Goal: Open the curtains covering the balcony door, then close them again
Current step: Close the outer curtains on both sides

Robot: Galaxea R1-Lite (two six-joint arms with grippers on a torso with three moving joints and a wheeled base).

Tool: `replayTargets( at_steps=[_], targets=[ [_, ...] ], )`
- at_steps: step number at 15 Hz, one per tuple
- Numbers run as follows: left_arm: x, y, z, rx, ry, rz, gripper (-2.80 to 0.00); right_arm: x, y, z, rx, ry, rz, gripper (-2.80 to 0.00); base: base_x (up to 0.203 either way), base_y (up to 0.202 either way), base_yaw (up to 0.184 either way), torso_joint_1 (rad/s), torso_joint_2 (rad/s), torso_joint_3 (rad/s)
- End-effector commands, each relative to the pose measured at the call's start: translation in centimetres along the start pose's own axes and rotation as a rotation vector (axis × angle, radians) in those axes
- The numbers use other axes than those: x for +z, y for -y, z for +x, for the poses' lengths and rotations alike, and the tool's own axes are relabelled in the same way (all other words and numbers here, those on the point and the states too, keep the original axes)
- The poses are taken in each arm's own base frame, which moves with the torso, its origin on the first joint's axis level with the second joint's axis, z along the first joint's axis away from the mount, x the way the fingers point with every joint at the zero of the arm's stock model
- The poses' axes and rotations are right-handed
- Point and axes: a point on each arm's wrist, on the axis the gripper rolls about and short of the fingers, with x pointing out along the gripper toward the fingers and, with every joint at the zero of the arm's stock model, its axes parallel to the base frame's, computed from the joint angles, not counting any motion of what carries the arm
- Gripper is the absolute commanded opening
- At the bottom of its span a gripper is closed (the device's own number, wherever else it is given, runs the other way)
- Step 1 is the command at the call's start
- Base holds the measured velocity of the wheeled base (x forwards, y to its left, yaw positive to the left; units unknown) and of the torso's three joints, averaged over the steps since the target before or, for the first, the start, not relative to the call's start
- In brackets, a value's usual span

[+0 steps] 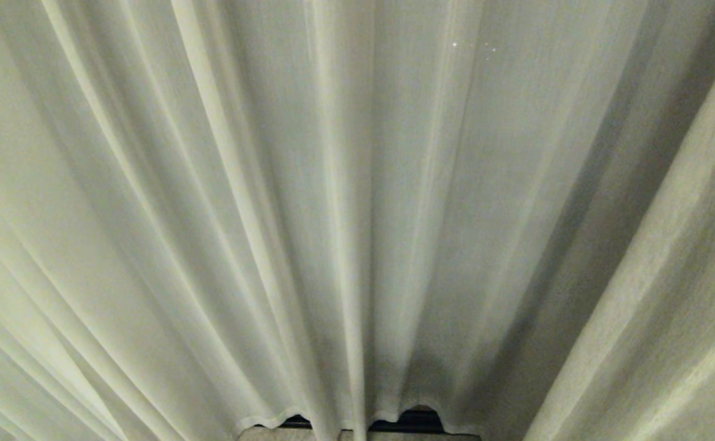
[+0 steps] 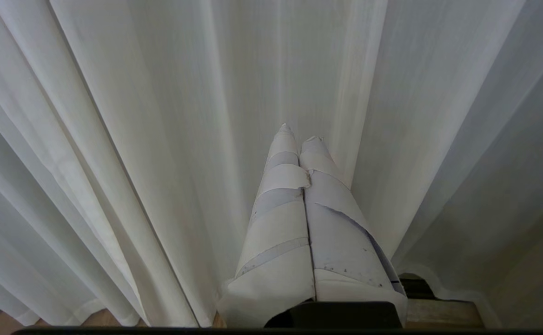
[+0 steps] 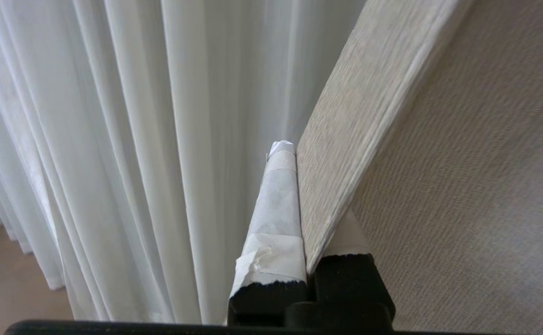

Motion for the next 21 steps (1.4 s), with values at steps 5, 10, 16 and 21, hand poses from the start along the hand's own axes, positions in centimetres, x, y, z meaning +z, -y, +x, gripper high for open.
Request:
replayTargets(
  at_steps=[5, 10, 16, 21],
  targets=[
    [0.0, 0.0, 0.0, 0.001, 0.001, -0.001, -2.80, -0.8, -0.6, 0.4, 0.071, -0.018, -0.039, -2.80, 0.000, 0.000, 0.000, 0.000, 0.00, 0.000],
    [0.0, 0.0, 0.0, 0.000, 0.001, -0.001, -2.80, -2.3, -0.2, 1.7, 0.089, -0.078, -0.067, -2.80, 0.000, 0.000, 0.000, 0.000, 0.00, 0.000],
    [0.0, 0.0, 0.0, 0.001, 0.001, -0.001, -2.80, -2.5, 0.4, 6.1, 0.094, -0.110, -0.062, -2.80, 0.000, 0.000, 0.000, 0.000, 0.00, 0.000],
    [0.0, 0.0, 0.0, 0.001, 0.001, -0.001, -2.80, -2.4, -0.4, 11.1, 0.021, -0.114, -0.092, -2.80, 0.000, 0.000, 0.000, 0.000, 0.00, 0.000]
  ],
)
